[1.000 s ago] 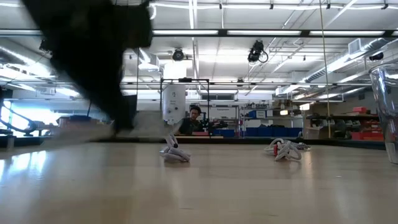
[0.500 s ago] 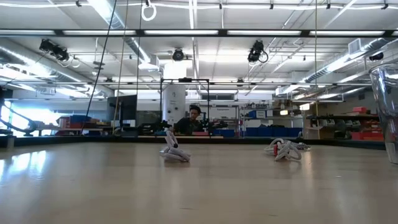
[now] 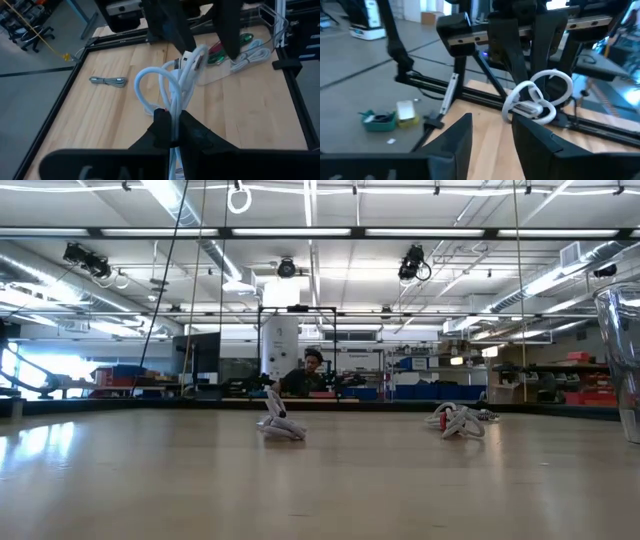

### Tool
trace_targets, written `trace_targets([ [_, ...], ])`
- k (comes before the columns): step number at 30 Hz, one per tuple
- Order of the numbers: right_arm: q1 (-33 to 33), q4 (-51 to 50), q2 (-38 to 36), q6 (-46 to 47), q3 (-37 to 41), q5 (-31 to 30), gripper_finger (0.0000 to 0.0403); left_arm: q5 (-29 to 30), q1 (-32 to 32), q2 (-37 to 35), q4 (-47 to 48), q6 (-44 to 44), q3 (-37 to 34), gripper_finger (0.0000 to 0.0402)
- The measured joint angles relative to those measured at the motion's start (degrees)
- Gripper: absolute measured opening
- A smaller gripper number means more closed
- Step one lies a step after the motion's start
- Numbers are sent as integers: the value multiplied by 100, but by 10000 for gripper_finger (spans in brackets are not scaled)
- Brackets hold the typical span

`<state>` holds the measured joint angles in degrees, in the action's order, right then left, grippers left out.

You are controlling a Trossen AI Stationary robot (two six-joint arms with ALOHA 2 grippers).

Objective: Pick and place USB-C Cables
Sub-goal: Put the bottom white charger cable into the transparent bin

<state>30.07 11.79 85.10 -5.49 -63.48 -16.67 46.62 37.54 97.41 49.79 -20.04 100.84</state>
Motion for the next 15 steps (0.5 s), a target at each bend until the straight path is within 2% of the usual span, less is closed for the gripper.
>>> trace_targets([
  [8, -172, 703, 533, -370, 2, -212, 189, -20, -4, 0, 44, -21, 0, 21],
  [15, -477, 900, 541, -488, 7, -212, 197, 33, -11, -2, 114, -34, 0, 18],
])
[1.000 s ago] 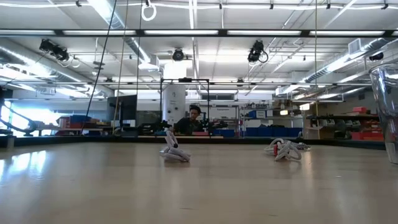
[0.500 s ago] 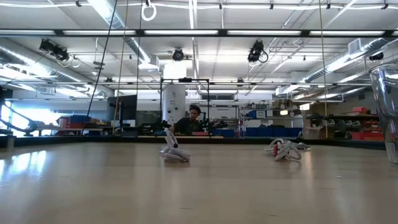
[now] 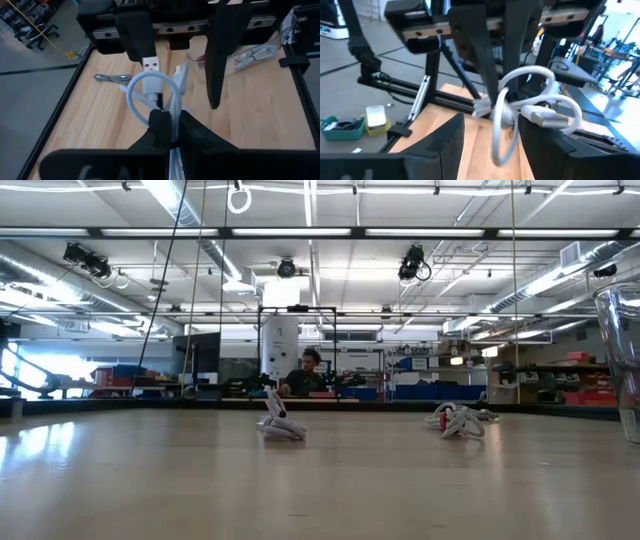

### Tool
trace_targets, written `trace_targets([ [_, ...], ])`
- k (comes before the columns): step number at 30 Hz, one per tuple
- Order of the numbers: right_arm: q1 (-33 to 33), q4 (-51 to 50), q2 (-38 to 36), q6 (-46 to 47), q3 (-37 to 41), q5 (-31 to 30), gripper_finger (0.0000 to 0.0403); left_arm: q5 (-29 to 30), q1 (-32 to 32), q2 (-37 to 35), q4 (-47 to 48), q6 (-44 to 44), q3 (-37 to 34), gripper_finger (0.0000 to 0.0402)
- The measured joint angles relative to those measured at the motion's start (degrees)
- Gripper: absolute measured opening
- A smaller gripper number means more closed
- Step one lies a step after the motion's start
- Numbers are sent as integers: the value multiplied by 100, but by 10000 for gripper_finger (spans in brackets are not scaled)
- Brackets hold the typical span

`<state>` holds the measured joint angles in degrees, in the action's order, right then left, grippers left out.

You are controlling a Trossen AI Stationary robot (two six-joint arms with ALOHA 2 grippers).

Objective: Pick and place USB-C Cables
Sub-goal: Put the bottom white charger cable into the transparent bin

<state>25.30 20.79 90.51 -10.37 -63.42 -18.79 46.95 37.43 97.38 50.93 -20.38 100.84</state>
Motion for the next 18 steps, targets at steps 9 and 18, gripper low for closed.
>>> trace_targets([
  [9, -70, 59, -52, -184, -79, 0, 179, -1, -2, -7, 7, 6, 2, 19],
  [18, -70, 23, -66, -46, -103, 67, 36, -75, -2, -2, 4, 9, 4, 44],
])
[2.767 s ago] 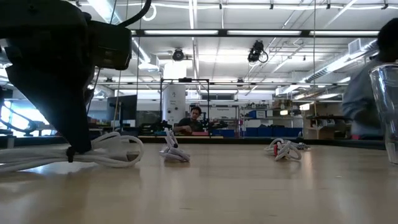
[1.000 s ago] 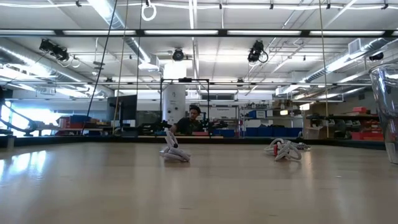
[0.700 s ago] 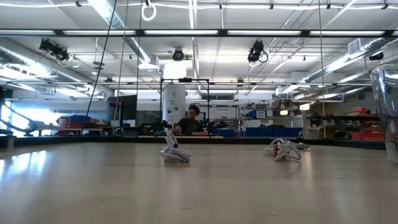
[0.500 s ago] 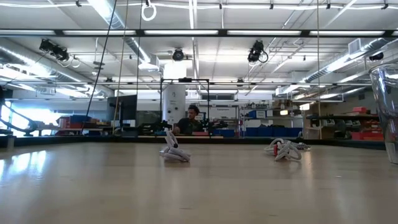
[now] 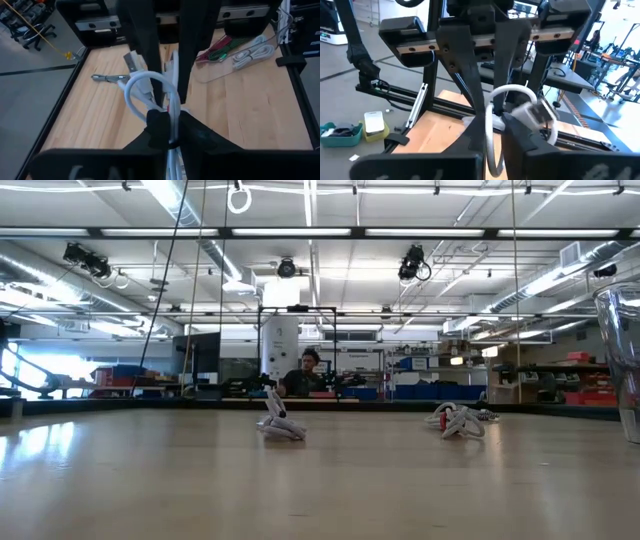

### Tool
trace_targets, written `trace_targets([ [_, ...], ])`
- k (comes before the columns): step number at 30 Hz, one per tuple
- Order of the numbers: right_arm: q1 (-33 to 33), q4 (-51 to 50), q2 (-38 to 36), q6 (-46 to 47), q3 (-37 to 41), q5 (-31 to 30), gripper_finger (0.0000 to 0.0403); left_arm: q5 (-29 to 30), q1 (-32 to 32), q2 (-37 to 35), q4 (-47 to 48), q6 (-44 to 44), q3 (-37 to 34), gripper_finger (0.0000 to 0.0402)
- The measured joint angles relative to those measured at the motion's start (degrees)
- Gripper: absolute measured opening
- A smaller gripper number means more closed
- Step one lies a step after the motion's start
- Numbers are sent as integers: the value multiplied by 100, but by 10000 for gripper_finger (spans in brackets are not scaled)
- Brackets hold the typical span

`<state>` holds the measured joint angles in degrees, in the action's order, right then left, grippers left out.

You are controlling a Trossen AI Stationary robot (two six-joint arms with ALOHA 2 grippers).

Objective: Pick and place USB-C Cables
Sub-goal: Put the bottom white charger cable into the transparent bin

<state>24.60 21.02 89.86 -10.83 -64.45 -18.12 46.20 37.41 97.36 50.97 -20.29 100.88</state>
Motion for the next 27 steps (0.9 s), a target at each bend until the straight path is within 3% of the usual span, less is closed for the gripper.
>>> trace_targets([
  [7, -21, -132, -18, -317, -7, -557, 34, -19, 4, 2, -164, 215, -7, 70],
  [13, -266, -513, -73, -260, -7, -1199, 34, -583, 20, 9, -906, 916, -5, 96],
  [17, -348, -1081, -198, -219, -4, -1418, 34, -640, 13, 9, -848, 914, -4, 120],
  [21, -382, -2571, -694, 646, -4, -1565, 34, -637, 11, 9, -325, 461, -5, 135],
  [27, -304, -6046, -1756, 3395, -4, -596, 34, -635, -63, 9, 466, -342, -4, 138],
])
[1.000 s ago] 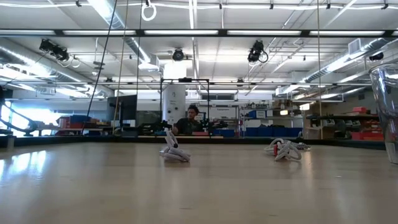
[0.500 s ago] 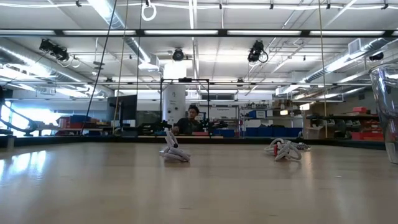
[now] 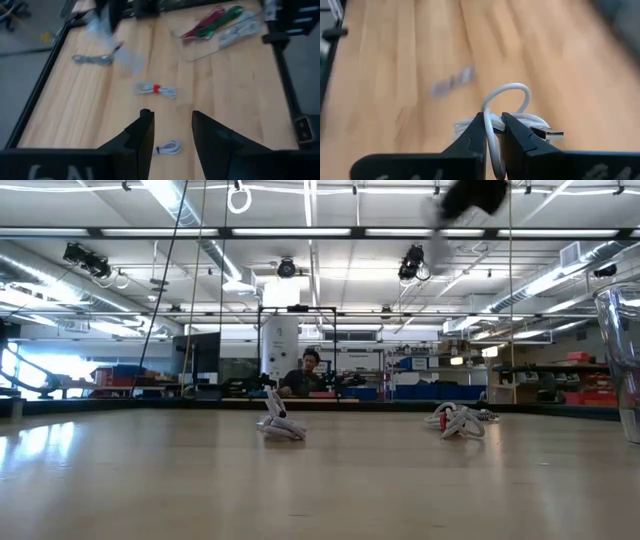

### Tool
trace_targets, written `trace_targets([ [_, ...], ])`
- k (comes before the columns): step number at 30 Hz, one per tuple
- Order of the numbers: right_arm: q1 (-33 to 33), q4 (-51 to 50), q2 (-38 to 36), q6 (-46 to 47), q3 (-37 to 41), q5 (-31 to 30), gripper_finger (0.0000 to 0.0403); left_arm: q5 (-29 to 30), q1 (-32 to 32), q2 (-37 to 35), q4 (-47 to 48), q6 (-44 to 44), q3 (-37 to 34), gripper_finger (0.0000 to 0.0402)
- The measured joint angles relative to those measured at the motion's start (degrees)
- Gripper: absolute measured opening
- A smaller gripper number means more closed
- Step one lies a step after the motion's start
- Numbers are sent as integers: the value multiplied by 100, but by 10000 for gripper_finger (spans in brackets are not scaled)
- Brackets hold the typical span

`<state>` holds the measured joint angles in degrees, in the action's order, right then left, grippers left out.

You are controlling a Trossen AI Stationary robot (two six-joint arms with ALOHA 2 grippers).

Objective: Pick and place USB-C Cables
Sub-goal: Put the bottom white charger cable into the transparent bin

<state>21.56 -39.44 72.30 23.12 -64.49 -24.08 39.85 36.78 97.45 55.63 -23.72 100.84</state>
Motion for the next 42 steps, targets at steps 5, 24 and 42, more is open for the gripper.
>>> trace_targets([
  [5, 323, -1740, -539, 2193, 0, 1313, 34, 14, -90, 0, 71, -71, 0, 134],
  [24, 2379, -2159, 57, 6646, 4, 3770, 34, 12, -228, 2, 82, -71, 0, 133],
  [42, 2994, -1436, 1950, 6365, 9, 3893, 34, 13, -227, 4, 82, -117, 0, 133],
])
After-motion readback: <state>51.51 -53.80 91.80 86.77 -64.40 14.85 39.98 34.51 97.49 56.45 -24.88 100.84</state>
